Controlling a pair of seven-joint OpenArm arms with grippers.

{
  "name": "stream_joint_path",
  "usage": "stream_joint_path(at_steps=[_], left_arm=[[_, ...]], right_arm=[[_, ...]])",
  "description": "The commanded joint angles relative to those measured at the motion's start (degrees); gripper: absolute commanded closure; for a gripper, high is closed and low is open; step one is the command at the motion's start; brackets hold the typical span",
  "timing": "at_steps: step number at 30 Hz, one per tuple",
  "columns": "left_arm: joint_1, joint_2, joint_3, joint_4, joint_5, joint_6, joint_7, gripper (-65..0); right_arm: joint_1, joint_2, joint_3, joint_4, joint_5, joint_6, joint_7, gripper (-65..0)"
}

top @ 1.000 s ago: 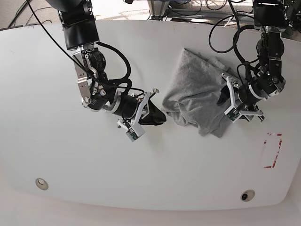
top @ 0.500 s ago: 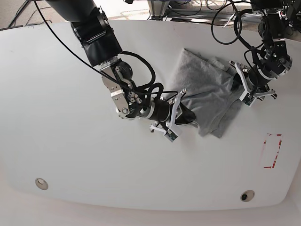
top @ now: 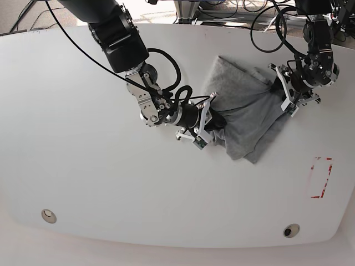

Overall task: Layout the t-shirt on the table in an organized manner, then fold the t-shirt properly
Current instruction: 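Grasp opposite sides of the grey shirt bundle with both grippers, then lift and square the bundle between both grippers, then release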

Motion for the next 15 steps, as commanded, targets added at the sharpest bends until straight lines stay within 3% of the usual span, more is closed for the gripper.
stream_joint_path(at_steps=[1,6,15], left_arm=[[-3.04,-0.32,1.57,-2.72,2.76,0.53,0.39,-23.9],[-7.61,-0.15,4.64,-5.27,3.2,0.53,0.3,-23.9],[-13.86,0.12,11.68,-6.68,3.2,0.53,0.3,-23.9]], right_arm=[[-2.73,1.29,2.93,4.18,-0.27,0.36,-0.69,-5.9],[-7.3,3.13,6.1,10.33,-0.36,0.36,-5.0,-5.9],[-15.56,2.96,10.41,26.42,-0.36,-0.08,-13.62,-5.9]])
